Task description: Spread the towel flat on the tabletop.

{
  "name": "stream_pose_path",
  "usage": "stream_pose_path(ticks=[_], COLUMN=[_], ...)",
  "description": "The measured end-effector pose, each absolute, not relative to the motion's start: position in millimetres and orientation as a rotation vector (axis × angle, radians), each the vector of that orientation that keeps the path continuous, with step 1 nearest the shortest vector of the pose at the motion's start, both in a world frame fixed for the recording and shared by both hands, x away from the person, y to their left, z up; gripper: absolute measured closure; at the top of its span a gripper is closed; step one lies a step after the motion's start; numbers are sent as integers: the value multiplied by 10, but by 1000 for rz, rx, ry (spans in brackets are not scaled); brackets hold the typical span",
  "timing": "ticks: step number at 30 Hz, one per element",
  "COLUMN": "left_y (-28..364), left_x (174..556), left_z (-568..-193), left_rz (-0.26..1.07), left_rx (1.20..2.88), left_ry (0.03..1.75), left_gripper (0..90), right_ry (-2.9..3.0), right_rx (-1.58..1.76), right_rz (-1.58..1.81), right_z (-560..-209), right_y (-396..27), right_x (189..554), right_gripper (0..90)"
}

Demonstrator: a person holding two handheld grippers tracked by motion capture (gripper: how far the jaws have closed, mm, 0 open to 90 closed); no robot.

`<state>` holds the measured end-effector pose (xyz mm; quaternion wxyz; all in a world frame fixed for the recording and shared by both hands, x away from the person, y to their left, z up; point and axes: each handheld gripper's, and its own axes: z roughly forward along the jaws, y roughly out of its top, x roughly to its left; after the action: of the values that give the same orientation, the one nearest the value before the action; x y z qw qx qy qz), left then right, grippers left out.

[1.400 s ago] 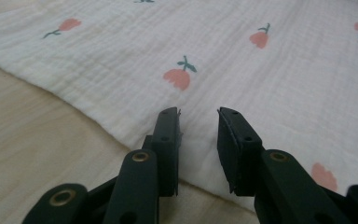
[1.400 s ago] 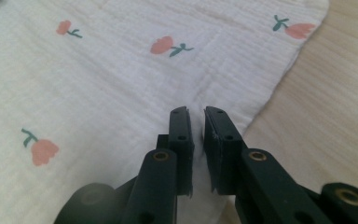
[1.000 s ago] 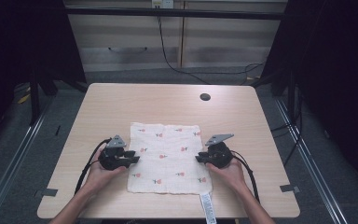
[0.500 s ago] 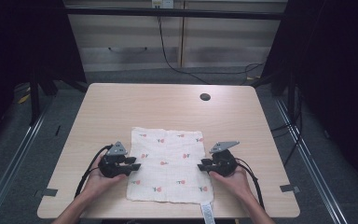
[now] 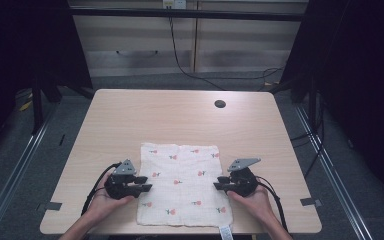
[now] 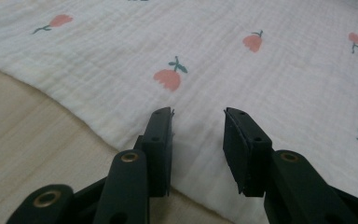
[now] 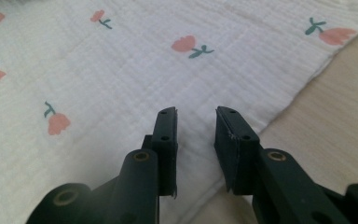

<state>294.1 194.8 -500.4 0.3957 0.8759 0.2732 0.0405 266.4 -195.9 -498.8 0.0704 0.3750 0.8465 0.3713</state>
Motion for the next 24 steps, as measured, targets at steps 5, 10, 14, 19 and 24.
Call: stream_pose_path(ticks=[5,10,14,19,24], left_y=[1939,1946,1979,1898,1890], left_x=[2879,2922,3036,3098,3083], left_z=[-4992,-4943,-4935,-4993,-5000], left_rz=[110,138,142,148,155], left_rx=[2240,2216,2174,2210,2217], left_ry=[677,707,753,756,749], left_gripper=[608,628,629,628,622], right_ry=[2552,2544,2495,2421,2412], right_rx=[1106,1140,1208,1190,1181], right_rz=[1123,1142,1212,1173,1120], right_z=[-4988,-4989,-4918,-4804,-4809], right_y=[-1946,-1944,-1998,-2019,-1950], right_x=[2590,2573,2678,2933,3229], right_gripper=[696,646,627,639,644])
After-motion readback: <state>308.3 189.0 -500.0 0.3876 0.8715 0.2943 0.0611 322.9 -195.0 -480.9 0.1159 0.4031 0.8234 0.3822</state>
